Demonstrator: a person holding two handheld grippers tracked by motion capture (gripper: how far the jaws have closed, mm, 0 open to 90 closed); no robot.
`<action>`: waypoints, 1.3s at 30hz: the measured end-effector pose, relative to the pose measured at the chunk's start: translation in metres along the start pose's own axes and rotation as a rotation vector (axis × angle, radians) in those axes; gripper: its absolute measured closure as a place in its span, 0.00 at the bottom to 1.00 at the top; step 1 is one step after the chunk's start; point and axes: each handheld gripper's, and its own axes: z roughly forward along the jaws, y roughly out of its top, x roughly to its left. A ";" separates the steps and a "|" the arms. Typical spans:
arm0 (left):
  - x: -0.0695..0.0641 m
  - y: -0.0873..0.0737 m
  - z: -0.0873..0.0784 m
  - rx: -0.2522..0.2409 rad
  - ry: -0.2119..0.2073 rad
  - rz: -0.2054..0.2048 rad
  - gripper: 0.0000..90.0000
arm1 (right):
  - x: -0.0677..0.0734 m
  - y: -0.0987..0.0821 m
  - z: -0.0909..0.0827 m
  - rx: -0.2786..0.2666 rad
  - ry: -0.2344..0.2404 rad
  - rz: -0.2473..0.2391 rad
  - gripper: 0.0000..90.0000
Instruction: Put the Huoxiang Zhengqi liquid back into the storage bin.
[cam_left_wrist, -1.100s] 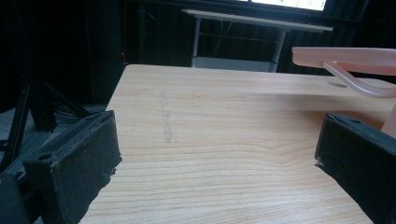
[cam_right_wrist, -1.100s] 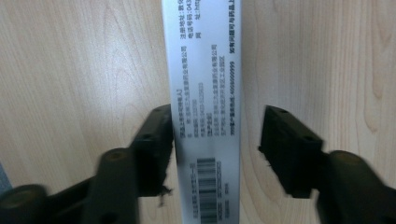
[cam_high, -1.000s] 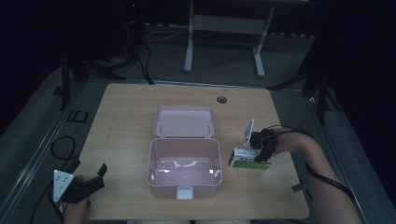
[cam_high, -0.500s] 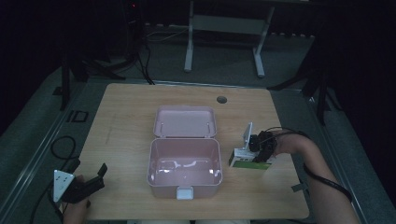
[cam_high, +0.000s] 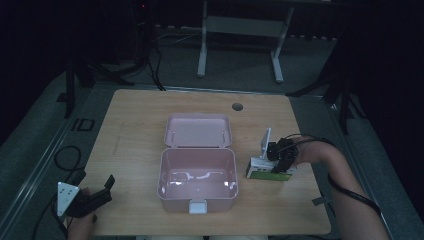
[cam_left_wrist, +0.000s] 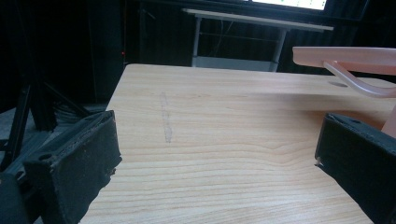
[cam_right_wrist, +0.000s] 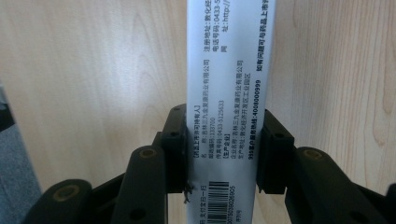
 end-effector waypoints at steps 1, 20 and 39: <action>0.000 0.000 0.000 0.000 0.001 0.000 0.00 | 0.001 0.001 -0.002 0.001 -0.003 0.001 0.69; 0.000 0.000 0.000 0.000 0.004 -0.001 0.00 | 0.017 0.010 -0.047 -0.009 -0.014 0.007 0.69; 0.000 0.000 0.000 0.002 0.006 0.000 0.00 | 0.027 0.012 -0.095 -0.035 -0.044 0.041 0.69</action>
